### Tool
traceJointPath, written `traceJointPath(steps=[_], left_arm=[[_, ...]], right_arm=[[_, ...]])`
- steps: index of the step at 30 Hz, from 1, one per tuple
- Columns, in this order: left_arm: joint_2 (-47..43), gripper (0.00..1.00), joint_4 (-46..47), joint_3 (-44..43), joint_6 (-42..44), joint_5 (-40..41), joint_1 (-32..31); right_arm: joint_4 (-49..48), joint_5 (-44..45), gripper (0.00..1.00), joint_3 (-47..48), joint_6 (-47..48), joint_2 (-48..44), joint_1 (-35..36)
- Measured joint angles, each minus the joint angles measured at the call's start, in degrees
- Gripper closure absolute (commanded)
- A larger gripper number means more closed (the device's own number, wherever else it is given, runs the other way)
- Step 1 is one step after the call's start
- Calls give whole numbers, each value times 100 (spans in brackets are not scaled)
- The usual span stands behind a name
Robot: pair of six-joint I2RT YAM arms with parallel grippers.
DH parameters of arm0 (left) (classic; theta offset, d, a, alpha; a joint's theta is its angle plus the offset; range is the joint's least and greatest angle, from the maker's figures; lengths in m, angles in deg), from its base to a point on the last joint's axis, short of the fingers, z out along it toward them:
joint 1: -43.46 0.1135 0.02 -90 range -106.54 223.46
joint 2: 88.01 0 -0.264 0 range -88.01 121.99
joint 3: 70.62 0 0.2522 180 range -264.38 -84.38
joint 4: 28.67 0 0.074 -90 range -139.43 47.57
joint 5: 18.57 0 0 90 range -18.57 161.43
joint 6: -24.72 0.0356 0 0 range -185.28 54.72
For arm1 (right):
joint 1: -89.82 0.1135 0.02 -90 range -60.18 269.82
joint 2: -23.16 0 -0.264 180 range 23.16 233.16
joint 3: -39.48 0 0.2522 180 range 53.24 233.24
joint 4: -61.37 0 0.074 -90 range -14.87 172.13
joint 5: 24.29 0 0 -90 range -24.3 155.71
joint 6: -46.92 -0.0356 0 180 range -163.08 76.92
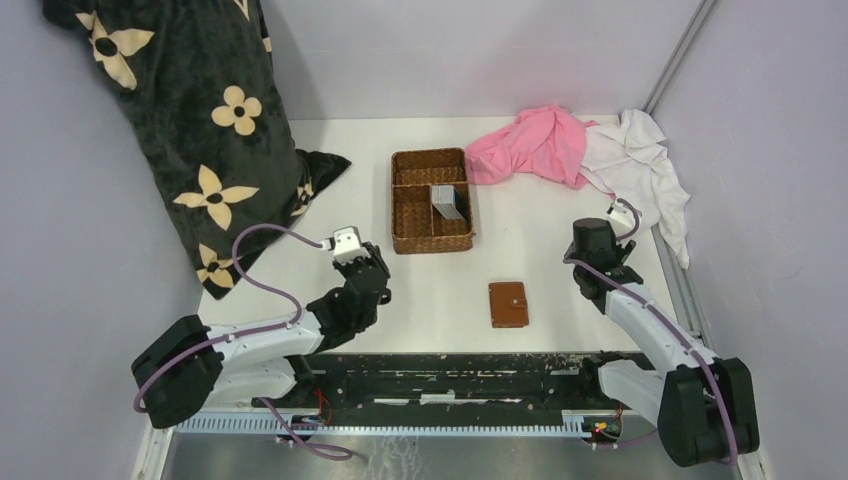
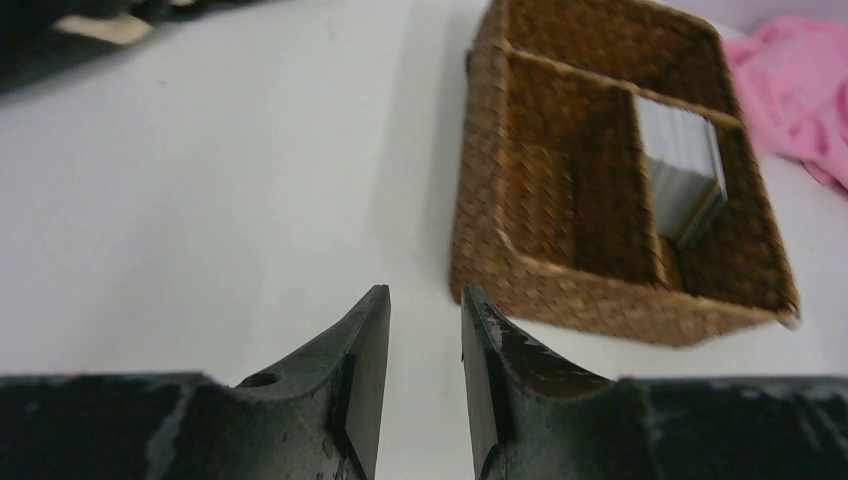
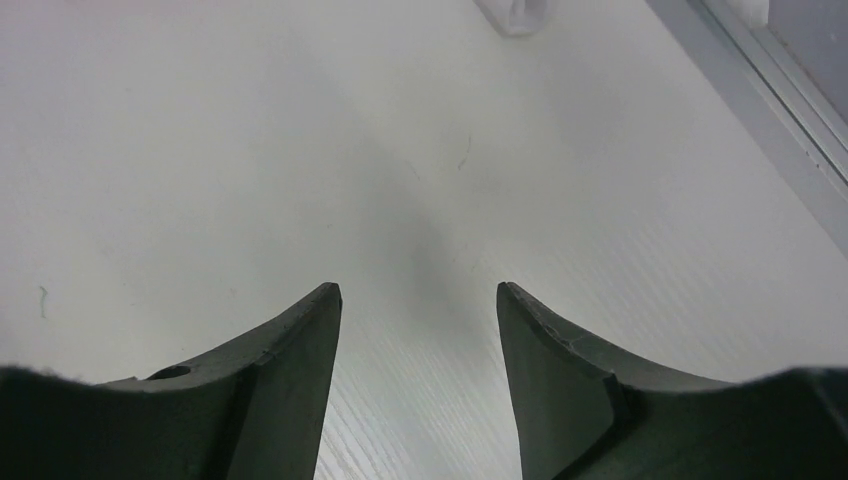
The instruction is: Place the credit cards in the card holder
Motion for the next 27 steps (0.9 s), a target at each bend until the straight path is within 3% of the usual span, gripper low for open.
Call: traceJointPath(steps=[4, 10, 15, 27], left_arm=[[-22, 59, 389, 57, 437, 380, 457], [52, 59, 785, 50, 922, 164, 1204], [258, 60, 876, 44, 1156, -299, 1740], [345, 55, 1123, 98, 1196, -625, 2024]], right_arm=[[-315, -50, 15, -87, 256, -420, -39], [-184, -22, 1, -42, 319, -551, -39], [293, 160, 1, 293, 186, -118, -39], [487, 525, 1, 490, -17, 39, -39]])
